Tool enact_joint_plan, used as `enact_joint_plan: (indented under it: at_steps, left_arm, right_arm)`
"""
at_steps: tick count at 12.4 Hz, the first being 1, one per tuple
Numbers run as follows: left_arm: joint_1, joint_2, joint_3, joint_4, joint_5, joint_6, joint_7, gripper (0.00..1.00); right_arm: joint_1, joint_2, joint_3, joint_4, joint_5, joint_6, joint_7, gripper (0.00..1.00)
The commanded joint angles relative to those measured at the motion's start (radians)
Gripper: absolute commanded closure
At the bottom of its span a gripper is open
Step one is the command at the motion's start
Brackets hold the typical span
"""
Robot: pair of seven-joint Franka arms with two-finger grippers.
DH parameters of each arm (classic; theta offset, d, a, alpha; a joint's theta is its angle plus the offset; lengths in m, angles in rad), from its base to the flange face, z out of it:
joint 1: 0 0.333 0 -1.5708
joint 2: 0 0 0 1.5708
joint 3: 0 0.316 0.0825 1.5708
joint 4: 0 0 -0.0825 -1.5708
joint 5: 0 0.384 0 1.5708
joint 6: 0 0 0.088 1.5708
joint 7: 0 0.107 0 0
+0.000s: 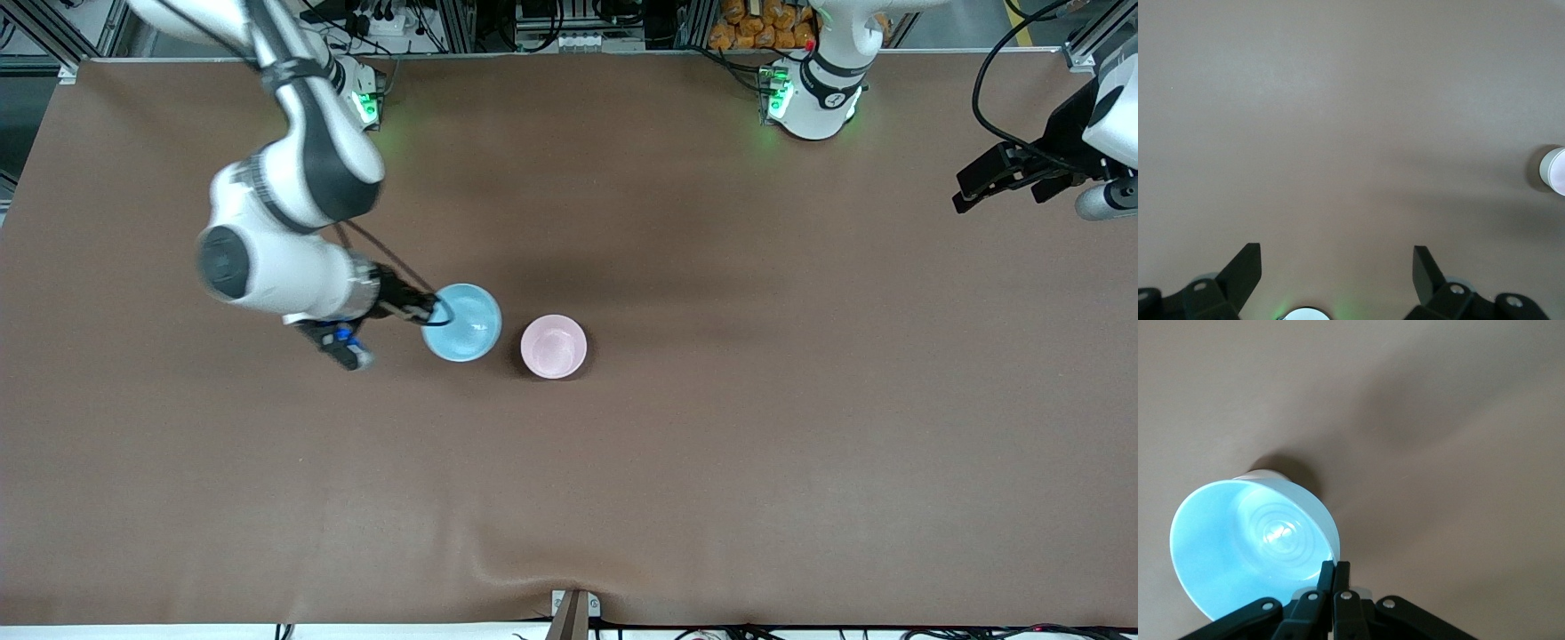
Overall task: Stack pink and blue bowls on white bowl
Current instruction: 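Carry the blue bowl with the right gripper onto the pink bowl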
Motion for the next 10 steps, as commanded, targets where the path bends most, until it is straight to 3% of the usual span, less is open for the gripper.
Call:
enact_joint_plan:
  at_steps: [1, 10]
  left_arm:
    - [-0.012, -0.008, 0.01, -0.004, 0.011, -0.001, 0.011, 0.0]
    - [-0.011, 0.019, 0.011, -0.011, 0.006, -0.003, 0.008, 0.0]
  right_arm:
    - [0.064, 0.037, -0.014, -0.004, 0.033, 0.072, 0.078, 1.0]
    - [0.184, 0.164, -0.014, 0.001, 0.057, 0.29, 0.222, 1.0]
